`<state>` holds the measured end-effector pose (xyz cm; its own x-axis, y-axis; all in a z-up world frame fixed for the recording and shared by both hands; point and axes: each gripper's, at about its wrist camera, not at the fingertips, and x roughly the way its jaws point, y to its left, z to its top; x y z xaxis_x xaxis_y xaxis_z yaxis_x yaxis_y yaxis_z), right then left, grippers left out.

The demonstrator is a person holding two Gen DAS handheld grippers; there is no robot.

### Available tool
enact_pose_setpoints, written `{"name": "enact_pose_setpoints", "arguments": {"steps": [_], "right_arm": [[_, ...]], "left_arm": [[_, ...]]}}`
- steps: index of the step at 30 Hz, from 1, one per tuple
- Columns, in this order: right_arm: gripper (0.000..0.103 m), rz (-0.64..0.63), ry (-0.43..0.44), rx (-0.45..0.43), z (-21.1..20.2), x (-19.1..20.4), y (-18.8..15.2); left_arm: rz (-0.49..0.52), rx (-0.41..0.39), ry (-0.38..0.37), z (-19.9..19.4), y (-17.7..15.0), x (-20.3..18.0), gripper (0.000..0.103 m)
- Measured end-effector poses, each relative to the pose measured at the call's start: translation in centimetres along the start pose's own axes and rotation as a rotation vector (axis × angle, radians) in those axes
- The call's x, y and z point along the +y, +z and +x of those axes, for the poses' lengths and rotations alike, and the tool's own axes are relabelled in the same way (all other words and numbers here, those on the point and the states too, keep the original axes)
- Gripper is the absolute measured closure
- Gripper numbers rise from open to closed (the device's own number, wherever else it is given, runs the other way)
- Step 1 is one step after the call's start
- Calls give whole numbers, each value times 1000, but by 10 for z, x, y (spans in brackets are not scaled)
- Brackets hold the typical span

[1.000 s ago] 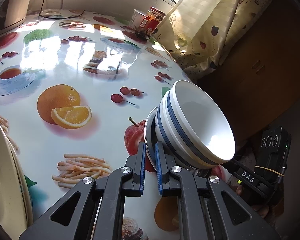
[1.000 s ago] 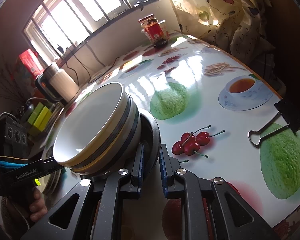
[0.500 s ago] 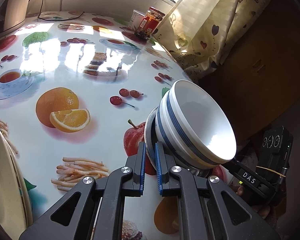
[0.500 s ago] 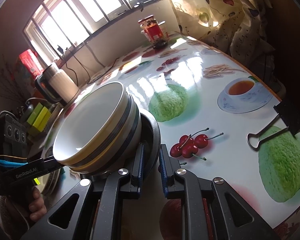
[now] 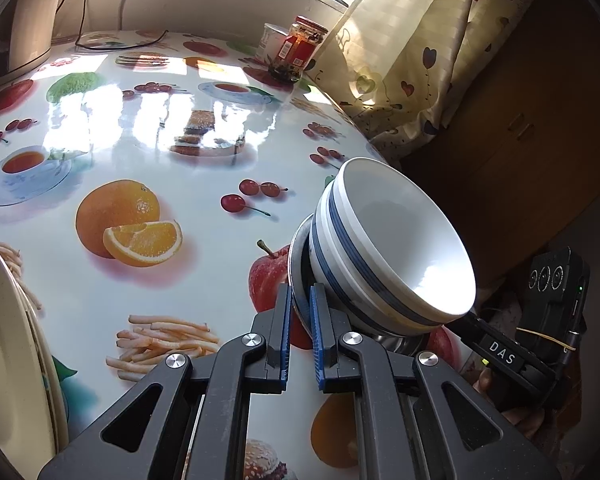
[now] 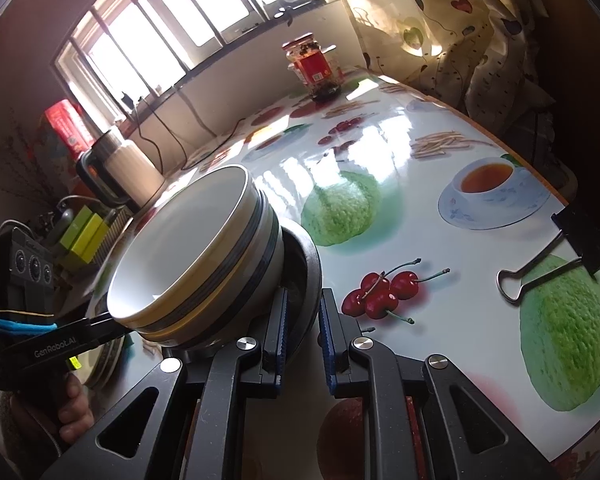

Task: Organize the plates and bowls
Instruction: 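Carry the bowl stack toward the cream plate stack with both grippers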

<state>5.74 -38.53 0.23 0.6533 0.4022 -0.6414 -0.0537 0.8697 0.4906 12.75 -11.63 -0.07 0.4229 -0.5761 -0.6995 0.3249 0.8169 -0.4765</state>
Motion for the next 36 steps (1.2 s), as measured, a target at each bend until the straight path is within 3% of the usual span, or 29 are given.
{"name": "enact_pose_setpoints", "arguments": {"steps": [18,22,36], "right_arm": [[87,-4,39,4,9,-8,8],[87,1,49,-8,8,-9,7],[87,-5,74,-38,2,-13,-1]], "left_arm": [[-55,5,-47,6,6,10,93],[-15,-1,-22,6,6,3,94],[-18,-14,-48,4,3,5,94]]}}
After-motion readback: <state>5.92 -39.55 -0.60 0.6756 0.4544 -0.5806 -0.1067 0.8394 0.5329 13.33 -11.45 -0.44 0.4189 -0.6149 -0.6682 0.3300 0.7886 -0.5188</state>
